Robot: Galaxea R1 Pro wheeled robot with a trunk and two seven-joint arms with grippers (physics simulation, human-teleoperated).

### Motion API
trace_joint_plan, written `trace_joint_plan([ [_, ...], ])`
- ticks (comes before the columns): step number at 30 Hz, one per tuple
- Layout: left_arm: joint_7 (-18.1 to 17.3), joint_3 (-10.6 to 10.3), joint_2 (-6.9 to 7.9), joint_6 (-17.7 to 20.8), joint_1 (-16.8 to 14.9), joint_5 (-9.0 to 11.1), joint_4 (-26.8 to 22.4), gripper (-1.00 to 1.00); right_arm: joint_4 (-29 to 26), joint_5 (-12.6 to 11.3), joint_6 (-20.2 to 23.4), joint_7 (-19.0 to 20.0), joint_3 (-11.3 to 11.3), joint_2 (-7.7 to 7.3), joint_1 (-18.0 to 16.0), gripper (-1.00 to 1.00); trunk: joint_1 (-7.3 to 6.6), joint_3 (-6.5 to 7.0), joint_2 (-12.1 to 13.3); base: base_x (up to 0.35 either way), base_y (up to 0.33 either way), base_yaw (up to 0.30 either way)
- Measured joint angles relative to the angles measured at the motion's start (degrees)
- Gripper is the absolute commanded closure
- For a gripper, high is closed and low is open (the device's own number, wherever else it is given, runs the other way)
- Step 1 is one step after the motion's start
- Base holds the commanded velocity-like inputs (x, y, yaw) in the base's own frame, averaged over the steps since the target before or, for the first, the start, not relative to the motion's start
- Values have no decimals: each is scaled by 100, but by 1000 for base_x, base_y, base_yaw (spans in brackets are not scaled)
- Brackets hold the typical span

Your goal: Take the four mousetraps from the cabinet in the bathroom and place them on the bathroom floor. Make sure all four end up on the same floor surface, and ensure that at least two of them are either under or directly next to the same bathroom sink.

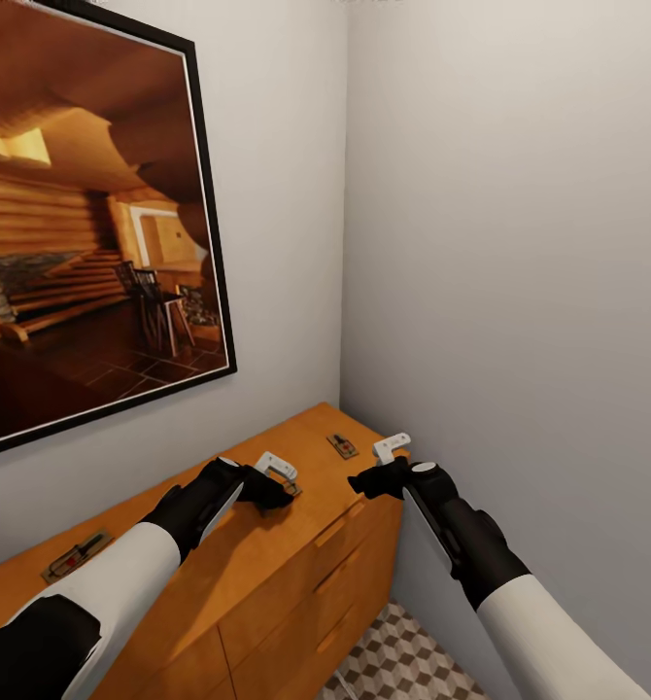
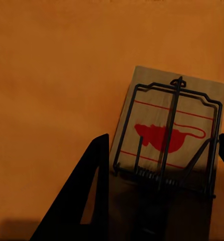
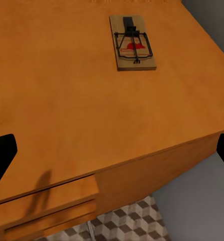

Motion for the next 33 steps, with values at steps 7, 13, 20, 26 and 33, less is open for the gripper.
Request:
trace_joint_plan([
  [7, 3, -3, 0, 0, 0, 0, 0, 100, 0, 0, 0, -2, 0, 0, 0, -100, -154, 126, 281, 0, 0, 0],
  [13, 4, -3, 0, 0, 0, 0, -2, 100, 0, 0, 0, 0, 1, 0, 0, -100, -286, 234, 522, 0, 0, 0],
  [20, 4, -6, -10, 7, 0, 0, -5, 100, 0, 0, 0, -2, 2, 0, 0, -100, -440, 360, 803, 0, 0, 0],
  [26, 4, -4, -16, 140, 0, 0, -8, 100, 0, 0, 0, -1, 5, 0, 0, -100, -571, 468, 1044, -8, 0, 0],
  [33, 5, -1, -4, 185, 1, 0, -9, 100, 0, 0, 0, -2, 1, 0, 0, -100, -725, 594, 1326, -92, -69, 0],
])
